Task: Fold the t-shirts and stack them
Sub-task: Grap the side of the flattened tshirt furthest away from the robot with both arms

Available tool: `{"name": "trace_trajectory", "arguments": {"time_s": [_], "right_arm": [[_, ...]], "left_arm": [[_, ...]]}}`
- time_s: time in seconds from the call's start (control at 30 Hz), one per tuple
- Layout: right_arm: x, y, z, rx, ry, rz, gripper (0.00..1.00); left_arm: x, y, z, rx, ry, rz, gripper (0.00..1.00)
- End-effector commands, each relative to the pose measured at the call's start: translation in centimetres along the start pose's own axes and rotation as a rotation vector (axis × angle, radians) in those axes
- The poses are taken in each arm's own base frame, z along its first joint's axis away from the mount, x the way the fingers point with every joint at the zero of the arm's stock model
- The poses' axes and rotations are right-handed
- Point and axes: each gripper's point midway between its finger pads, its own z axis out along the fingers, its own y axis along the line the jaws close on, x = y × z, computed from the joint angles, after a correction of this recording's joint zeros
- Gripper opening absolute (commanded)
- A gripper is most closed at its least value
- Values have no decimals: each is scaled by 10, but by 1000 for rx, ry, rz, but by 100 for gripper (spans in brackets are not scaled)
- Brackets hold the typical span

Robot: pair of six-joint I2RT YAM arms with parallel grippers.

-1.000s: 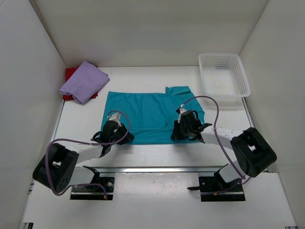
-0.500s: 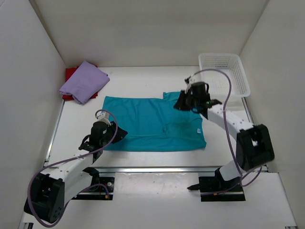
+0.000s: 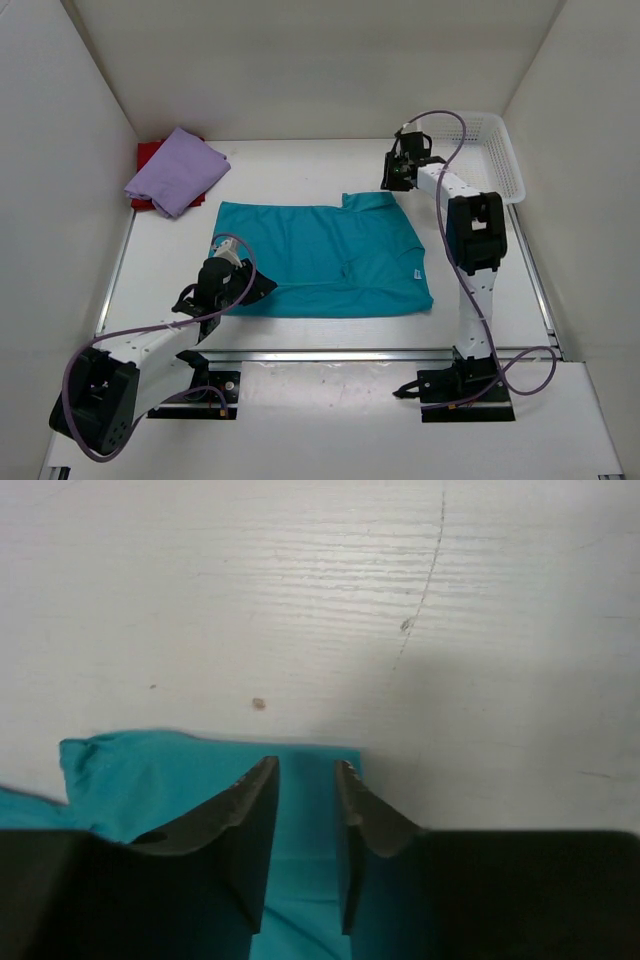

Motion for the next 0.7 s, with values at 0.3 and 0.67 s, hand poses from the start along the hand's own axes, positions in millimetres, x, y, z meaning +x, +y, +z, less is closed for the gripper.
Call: {"name": "trace_trajectory", "arguments": {"time_s": [0.3,0.67], "right_arm": [[16,5,13,37,104,-48,42],[-32,35,-21,21,-31,-105,0]], "left_arm": [[-7,-9,1,40,-23,9,35],[-9,-11,4,38,-23,6,34]]}}
